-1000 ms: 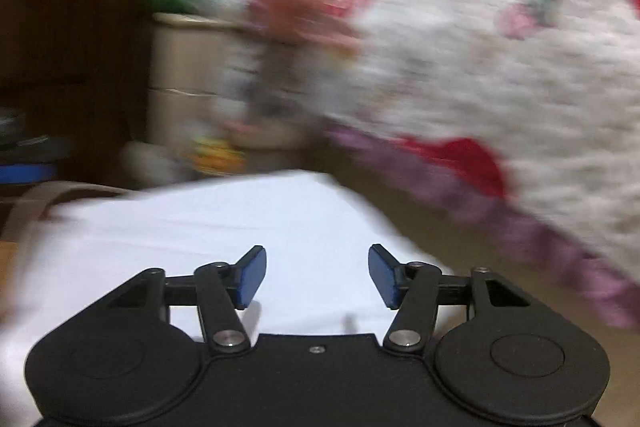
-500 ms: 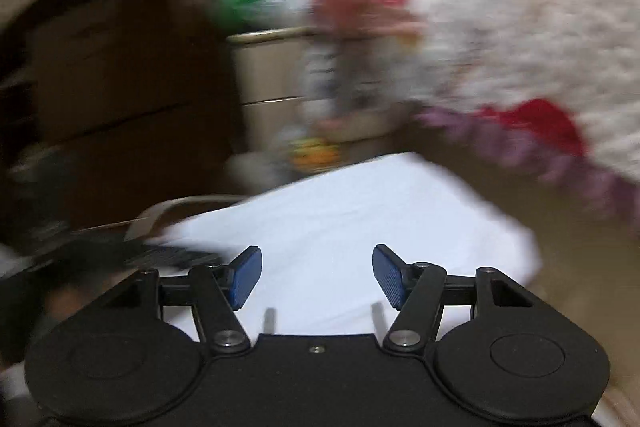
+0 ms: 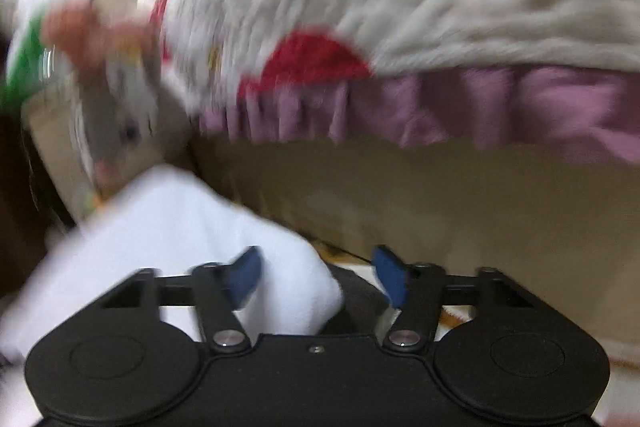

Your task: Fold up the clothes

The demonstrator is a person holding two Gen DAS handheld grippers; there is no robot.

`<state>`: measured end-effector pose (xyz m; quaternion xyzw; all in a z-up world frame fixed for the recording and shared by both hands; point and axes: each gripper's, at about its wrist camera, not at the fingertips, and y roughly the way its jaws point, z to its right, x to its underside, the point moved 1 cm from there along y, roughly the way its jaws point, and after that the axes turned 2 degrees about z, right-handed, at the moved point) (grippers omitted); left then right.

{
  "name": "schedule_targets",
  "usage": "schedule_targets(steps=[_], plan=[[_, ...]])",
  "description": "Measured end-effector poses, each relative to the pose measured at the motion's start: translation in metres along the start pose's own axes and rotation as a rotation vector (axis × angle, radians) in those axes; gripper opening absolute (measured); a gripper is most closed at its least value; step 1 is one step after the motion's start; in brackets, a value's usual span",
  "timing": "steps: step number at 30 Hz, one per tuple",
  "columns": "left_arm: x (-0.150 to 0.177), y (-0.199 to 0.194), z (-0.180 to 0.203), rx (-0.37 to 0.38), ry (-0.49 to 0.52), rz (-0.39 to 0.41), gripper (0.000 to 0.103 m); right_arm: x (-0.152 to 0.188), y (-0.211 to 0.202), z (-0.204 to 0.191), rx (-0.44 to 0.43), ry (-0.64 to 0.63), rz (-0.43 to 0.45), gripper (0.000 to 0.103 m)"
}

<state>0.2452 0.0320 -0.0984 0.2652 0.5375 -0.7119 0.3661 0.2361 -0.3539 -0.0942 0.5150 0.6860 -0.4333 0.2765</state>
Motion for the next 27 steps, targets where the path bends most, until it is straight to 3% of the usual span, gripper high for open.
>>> schedule_targets(steps=[1,3,5,7,9,14,18,22,26,27], plan=[[-0.004,-0.011,-0.003,0.042,-0.016,0.015,0.058,0.0,-0.009,-0.001,-0.061,0.021,0.006,0.064],[-0.005,-0.024,-0.001,0.142,-0.017,0.005,0.061,0.006,-0.023,-0.014,-0.092,-0.083,-0.013,0.065],[0.005,-0.023,0.014,0.192,0.027,-0.044,0.063,0.021,-0.023,-0.023,-0.102,-0.197,-0.124,0.064],[0.024,-0.017,0.03,0.174,0.067,-0.133,0.064,0.038,-0.021,-0.031,-0.075,-0.326,-0.24,0.067],[0.047,-0.02,0.046,0.141,0.084,-0.186,0.064,0.044,-0.029,-0.032,-0.004,-0.369,-0.297,0.074],[0.064,-0.045,0.071,0.037,0.23,-0.119,0.071,0.047,-0.062,-0.03,0.21,-0.435,-0.53,0.075],[0.081,-0.056,0.067,0.041,0.201,-0.157,0.073,0.047,-0.114,-0.052,0.271,-0.616,-0.766,0.075],[0.098,-0.076,0.073,0.064,0.206,-0.214,0.073,0.034,-0.174,-0.086,0.229,-0.676,-0.761,0.075],[0.107,-0.119,0.086,0.101,0.292,-0.203,0.076,0.03,-0.214,-0.097,0.18,-0.599,-0.599,0.076],[0.109,-0.13,0.087,0.115,0.309,-0.199,0.082,0.032,-0.22,-0.1,0.162,-0.579,-0.55,0.078]])
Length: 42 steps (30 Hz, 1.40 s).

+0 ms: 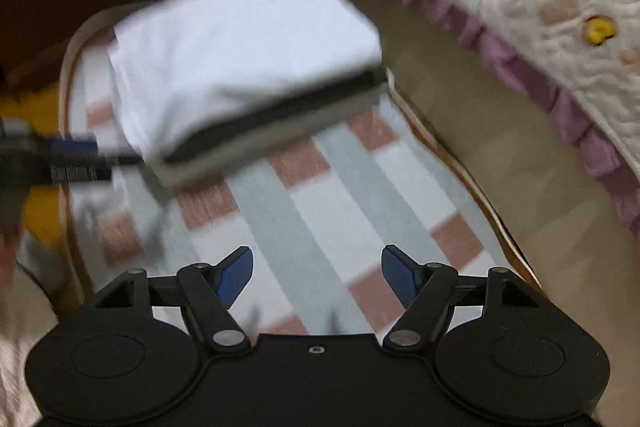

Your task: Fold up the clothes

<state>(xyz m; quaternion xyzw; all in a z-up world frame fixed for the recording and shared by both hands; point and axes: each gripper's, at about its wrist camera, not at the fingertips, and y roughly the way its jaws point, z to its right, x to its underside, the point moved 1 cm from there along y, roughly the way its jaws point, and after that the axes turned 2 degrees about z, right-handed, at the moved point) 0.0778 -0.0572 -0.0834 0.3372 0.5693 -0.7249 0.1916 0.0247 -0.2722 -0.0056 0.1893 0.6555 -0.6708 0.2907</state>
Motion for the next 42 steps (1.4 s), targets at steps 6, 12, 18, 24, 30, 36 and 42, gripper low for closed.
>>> schedule_targets(steps=[6,12,18,24,30,36,42], plan=[[0.016,-0.05,0.021,-0.033,0.097,-0.049,0.088,0.035,-0.031,-0.032,0.043,0.258,0.184,0.082],[0.022,-0.093,0.04,-0.118,0.154,-0.023,0.097,0.053,-0.036,-0.045,-0.018,0.292,0.157,0.088],[0.026,-0.12,0.05,-0.095,0.135,-0.028,0.098,0.066,-0.065,-0.027,-0.017,0.317,0.184,0.088],[0.04,-0.141,0.073,-0.075,0.153,-0.018,0.099,0.096,-0.095,-0.022,0.038,0.348,0.204,0.088],[0.05,-0.153,0.092,-0.073,0.18,-0.017,0.1,0.108,-0.113,-0.021,0.043,0.343,0.227,0.089],[0.055,-0.154,0.103,-0.093,0.199,-0.026,0.1,0.117,-0.115,-0.015,0.068,0.356,0.216,0.089],[0.059,-0.147,0.107,-0.109,0.196,-0.049,0.1,0.124,-0.111,-0.011,0.074,0.369,0.199,0.089]])
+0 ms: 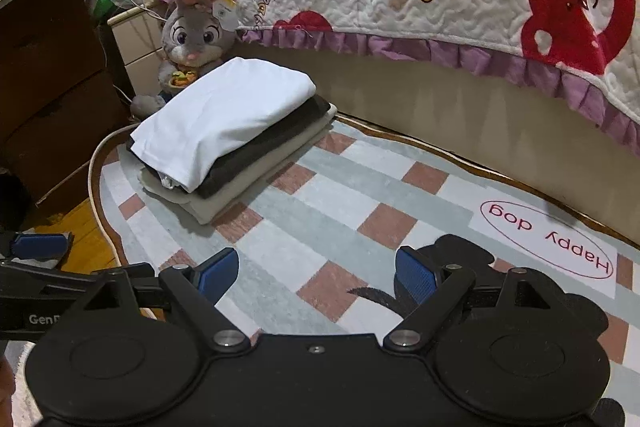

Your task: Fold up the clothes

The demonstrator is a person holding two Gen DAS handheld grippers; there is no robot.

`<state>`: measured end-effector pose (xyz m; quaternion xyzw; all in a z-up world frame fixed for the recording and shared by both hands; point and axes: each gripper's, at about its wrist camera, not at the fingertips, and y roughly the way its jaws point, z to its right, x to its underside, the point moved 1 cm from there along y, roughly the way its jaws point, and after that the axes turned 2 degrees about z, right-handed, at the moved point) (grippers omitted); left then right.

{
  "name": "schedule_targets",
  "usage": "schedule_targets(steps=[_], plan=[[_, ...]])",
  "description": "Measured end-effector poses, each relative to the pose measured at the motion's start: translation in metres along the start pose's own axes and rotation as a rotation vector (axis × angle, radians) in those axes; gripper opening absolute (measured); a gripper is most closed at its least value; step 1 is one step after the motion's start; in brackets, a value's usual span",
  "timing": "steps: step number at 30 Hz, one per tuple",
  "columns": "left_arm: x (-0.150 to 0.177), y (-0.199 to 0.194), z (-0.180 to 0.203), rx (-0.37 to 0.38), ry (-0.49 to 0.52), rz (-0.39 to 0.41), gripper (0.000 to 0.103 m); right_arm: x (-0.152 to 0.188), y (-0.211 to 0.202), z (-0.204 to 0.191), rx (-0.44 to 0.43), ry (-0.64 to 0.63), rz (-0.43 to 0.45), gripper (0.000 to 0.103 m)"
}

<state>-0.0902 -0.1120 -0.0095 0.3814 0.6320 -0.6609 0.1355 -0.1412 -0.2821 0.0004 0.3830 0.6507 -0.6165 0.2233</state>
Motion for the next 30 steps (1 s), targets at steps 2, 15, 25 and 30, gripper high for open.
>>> schedule_targets(steps=[2,15,25,30], plan=[[0.001,0.002,0.001,0.002,0.001,-0.005,0.1,0.001,0.0,0.001,0.001,0.0,-0.002,0.089],[0.006,0.007,0.012,0.023,0.031,-0.022,0.1,0.004,0.0,0.006,0.018,0.014,-0.013,0.089],[0.007,0.004,0.018,0.044,0.056,-0.02,0.1,0.005,0.001,0.002,0.019,0.001,-0.018,0.089],[0.006,0.005,0.015,0.052,0.035,-0.025,0.1,0.005,-0.004,0.005,0.02,0.018,0.029,0.089]])
